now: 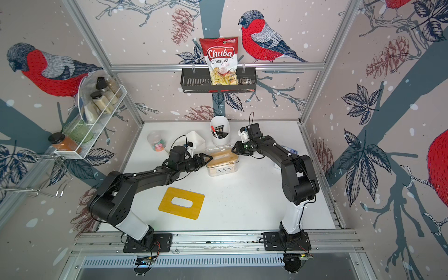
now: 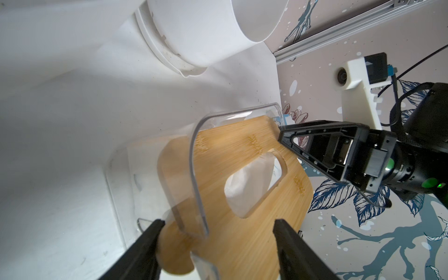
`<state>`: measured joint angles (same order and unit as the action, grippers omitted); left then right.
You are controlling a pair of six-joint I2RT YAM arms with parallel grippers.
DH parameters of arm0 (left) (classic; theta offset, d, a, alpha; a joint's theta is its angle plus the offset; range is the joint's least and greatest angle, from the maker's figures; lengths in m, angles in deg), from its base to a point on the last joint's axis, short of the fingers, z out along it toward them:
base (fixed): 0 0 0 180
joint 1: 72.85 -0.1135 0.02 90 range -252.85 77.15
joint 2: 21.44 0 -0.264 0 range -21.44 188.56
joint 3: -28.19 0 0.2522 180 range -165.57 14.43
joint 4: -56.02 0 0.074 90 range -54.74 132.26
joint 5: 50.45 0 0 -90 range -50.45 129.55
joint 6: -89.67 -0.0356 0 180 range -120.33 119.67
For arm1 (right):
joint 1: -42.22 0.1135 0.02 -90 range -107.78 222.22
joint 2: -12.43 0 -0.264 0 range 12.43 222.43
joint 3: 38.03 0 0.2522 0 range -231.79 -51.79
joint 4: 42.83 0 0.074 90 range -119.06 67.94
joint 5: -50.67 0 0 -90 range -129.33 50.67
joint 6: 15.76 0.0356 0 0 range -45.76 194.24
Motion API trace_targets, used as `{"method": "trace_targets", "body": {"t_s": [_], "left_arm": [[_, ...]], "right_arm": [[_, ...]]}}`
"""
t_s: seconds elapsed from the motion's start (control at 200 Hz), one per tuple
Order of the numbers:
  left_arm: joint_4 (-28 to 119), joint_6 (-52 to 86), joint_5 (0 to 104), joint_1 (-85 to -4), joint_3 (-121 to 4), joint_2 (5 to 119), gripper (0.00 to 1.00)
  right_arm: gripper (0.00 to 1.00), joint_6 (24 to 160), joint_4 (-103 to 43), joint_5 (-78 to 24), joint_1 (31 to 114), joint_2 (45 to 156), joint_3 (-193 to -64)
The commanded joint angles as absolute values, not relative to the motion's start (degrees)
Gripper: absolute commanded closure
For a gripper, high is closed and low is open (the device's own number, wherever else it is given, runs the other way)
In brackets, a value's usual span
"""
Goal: Put the tissue paper into the tissue box
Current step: Close the box lid on the tissue box.
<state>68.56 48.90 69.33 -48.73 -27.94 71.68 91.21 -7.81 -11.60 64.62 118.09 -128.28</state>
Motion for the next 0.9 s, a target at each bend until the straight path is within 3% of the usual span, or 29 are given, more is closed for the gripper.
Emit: {"method": "trace_targets", "body": {"t_s": [0.0, 0.27, 0.445, 0.895], "left_arm": [[70.0, 48.1, 70.8, -48.5, -28.3, 71.4, 0.27], [70.0, 47.8, 70.3, -48.5, -27.9, 71.5, 0.27], [69.6, 47.6, 70.1, -48.5, -27.9, 71.4, 0.27], [69.4, 47.3, 70.6, -48.5, -27.8, 71.5, 0.27]], "right_arm": [[0.64, 91.8, -6.4, -9.1, 64.5, 117.4, -127.6], [0.45, 91.5, -7.4, -6.1, 61.7, 115.9, -126.2], [0.39, 93.4, -9.1, -0.7, 60.4, 114.1, -123.9], [0.45, 96.5, -7.9, -1.6, 62.2, 111.1, -120.1]]}}
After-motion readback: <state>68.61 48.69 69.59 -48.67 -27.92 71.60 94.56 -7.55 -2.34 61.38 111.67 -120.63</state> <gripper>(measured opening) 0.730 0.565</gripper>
